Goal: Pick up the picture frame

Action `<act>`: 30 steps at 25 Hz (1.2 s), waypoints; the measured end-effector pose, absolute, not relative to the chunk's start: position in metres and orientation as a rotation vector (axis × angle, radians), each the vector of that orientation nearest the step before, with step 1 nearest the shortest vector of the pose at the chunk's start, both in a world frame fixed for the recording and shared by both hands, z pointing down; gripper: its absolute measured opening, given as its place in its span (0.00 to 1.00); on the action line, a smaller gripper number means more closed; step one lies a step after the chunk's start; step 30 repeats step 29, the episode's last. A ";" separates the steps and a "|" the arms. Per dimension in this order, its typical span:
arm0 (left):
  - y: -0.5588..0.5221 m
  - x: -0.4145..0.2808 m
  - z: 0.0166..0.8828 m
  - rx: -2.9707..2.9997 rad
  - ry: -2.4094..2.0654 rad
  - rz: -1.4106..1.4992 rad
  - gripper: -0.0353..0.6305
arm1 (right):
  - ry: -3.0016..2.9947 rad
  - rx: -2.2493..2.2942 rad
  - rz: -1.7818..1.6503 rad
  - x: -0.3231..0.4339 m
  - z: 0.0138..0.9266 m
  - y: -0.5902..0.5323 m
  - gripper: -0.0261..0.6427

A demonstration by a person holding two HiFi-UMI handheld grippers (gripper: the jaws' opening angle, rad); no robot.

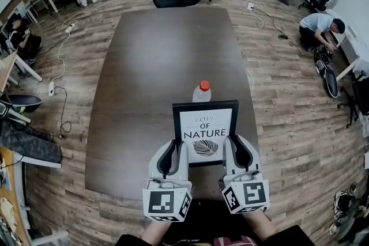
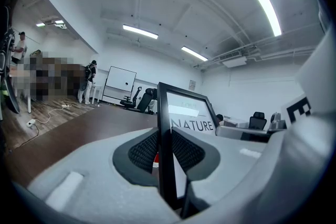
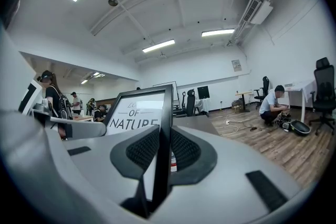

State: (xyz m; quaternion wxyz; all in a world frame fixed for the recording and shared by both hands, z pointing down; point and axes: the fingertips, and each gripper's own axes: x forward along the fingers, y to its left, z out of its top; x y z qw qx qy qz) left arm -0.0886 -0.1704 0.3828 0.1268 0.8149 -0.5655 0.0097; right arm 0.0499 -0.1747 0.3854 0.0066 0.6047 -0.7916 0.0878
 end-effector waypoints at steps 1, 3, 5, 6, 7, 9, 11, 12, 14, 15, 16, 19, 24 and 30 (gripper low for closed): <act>-0.164 -0.087 0.387 2.372 -1.648 0.026 0.17 | -2.477 1.891 0.273 0.052 0.389 -0.169 0.15; -0.155 -0.084 0.392 2.374 -1.649 0.023 0.17 | -2.475 1.894 0.272 0.055 0.395 -0.160 0.15; -0.152 -0.083 0.393 2.376 -1.650 0.023 0.17 | -2.478 1.890 0.260 0.056 0.396 -0.157 0.15; -0.152 -0.083 0.393 2.376 -1.651 0.024 0.17 | -2.480 1.887 0.256 0.055 0.396 -0.157 0.15; -0.152 -0.083 0.393 2.375 -1.652 0.025 0.17 | -2.481 1.886 0.255 0.055 0.395 -0.157 0.15; -0.152 -0.083 0.392 2.374 -1.654 0.027 0.17 | -2.481 1.883 0.256 0.055 0.395 -0.157 0.15; -0.152 -0.083 0.392 2.374 -1.653 0.028 0.17 | -2.480 1.883 0.256 0.055 0.394 -0.157 0.15; -0.153 -0.083 0.392 2.375 -1.653 0.029 0.17 | -2.480 1.883 0.256 0.055 0.395 -0.157 0.15; -0.153 -0.083 0.394 2.375 -1.652 0.031 0.17 | -2.475 1.886 0.259 0.055 0.396 -0.157 0.15; -0.153 -0.083 0.394 2.374 -1.650 0.032 0.17 | -2.472 1.887 0.261 0.055 0.396 -0.157 0.15; -0.153 -0.083 0.395 2.374 -1.649 0.034 0.17 | -2.472 1.885 0.258 0.055 0.396 -0.157 0.15; -0.153 -0.083 0.393 2.376 -1.647 0.041 0.17 | -2.474 1.879 0.252 0.055 0.395 -0.157 0.15; -0.154 -0.082 0.395 2.371 -1.649 0.050 0.17 | -2.469 1.874 0.260 0.055 0.397 -0.158 0.15; -0.154 -0.082 0.397 2.369 -1.651 0.060 0.17 | -2.465 1.873 0.263 0.056 0.399 -0.159 0.15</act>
